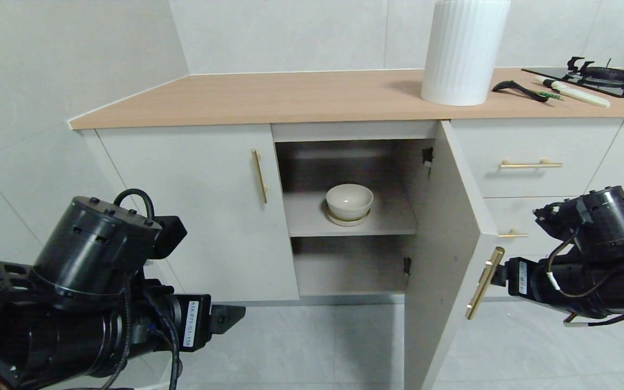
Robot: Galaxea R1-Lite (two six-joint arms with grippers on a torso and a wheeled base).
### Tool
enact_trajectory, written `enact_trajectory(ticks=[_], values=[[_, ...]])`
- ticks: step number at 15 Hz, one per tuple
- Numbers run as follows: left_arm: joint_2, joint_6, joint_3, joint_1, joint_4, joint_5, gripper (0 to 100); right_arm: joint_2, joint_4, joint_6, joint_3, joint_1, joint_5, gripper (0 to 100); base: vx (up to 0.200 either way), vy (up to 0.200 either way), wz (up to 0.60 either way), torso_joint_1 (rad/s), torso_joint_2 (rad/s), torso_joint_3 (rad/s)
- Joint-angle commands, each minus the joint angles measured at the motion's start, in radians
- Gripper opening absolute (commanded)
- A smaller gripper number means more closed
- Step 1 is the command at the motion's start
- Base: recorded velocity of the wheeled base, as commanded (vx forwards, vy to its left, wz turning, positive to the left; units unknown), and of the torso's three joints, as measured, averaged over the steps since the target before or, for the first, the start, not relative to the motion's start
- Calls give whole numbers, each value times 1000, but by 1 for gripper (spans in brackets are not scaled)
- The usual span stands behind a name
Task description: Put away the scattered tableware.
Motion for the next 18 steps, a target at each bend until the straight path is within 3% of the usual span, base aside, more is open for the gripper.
enact_trajectory(ticks=[1, 8, 12, 14, 18], values=[[-2, -1, 0, -1, 0, -1, 100, 57, -32, 6, 0, 43, 1, 100, 0, 0, 0, 0, 0, 0], [-12, 1, 1, -1, 0, -4, 100, 232, -308, -15, -49, 121, 1, 100, 0, 0, 0, 0, 0, 0], [-12, -8, -5, -1, -8, -4, 100, 311, -308, -64, -188, 143, 2, 100, 0, 0, 0, 0, 0, 0], [-12, -10, 12, 1, -64, -4, 100, 350, -308, -64, -240, 157, 2, 100, 0, 0, 0, 0, 0, 0], [-15, -2, 29, 1, -75, -9, 100, 422, -317, -57, -302, 163, -4, 100, 0, 0, 0, 0, 0, 0]])
